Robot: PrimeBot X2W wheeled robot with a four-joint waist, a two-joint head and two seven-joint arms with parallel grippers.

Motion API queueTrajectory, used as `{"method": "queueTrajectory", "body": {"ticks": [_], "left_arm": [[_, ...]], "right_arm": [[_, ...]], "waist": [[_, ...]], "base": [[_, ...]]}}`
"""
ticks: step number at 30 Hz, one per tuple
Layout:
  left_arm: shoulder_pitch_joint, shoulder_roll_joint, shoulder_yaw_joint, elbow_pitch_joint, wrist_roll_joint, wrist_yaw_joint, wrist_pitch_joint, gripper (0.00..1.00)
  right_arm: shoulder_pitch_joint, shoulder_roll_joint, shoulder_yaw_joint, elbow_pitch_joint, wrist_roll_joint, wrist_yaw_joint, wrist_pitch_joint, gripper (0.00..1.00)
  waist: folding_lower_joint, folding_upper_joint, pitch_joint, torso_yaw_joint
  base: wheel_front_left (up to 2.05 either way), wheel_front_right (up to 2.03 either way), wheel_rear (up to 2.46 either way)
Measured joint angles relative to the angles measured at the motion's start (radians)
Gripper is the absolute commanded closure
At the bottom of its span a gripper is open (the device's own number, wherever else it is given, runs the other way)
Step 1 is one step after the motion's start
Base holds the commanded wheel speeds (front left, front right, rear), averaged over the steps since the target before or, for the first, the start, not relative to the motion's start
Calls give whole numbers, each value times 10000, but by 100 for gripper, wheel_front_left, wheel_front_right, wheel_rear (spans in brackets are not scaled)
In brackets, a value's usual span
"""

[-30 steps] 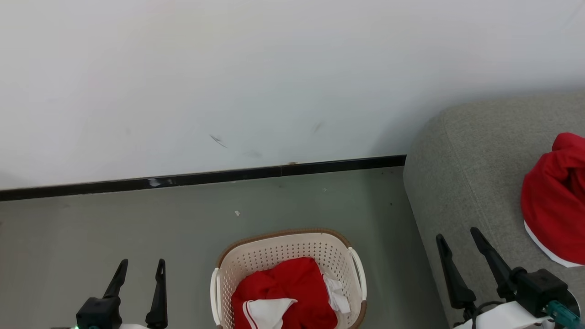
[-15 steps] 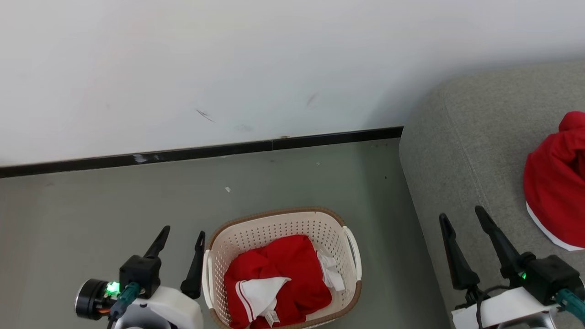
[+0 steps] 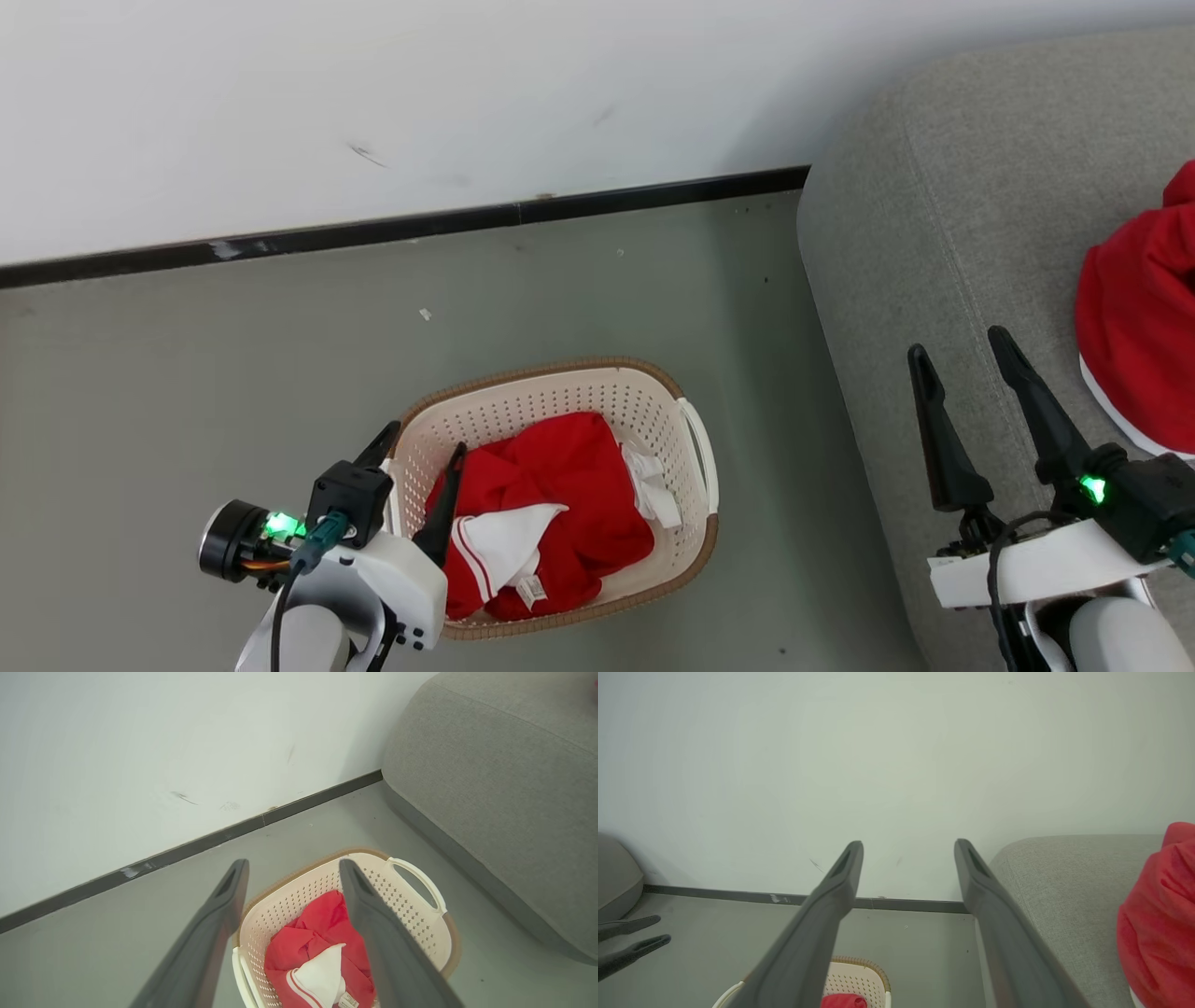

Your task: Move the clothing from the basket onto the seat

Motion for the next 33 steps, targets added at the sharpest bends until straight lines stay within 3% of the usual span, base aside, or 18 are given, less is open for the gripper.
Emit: {"method": "queueTrajectory", "body": {"ticks": [21,33], "left_arm": [[-2215,-157,-1127,2025,1151,-545,548,0],[-3124,174,-1791,3018,2092,-894,826,0]], "right_arm": [[-1315,-4,-79,-453,328,0,0,0],[-2112,-4,27,-629,700,0,-2,0]], "waist": [[0,0,2502,-815],[0,0,3682,-1322]], "base": [[0,0,0],[0,0,0]]}}
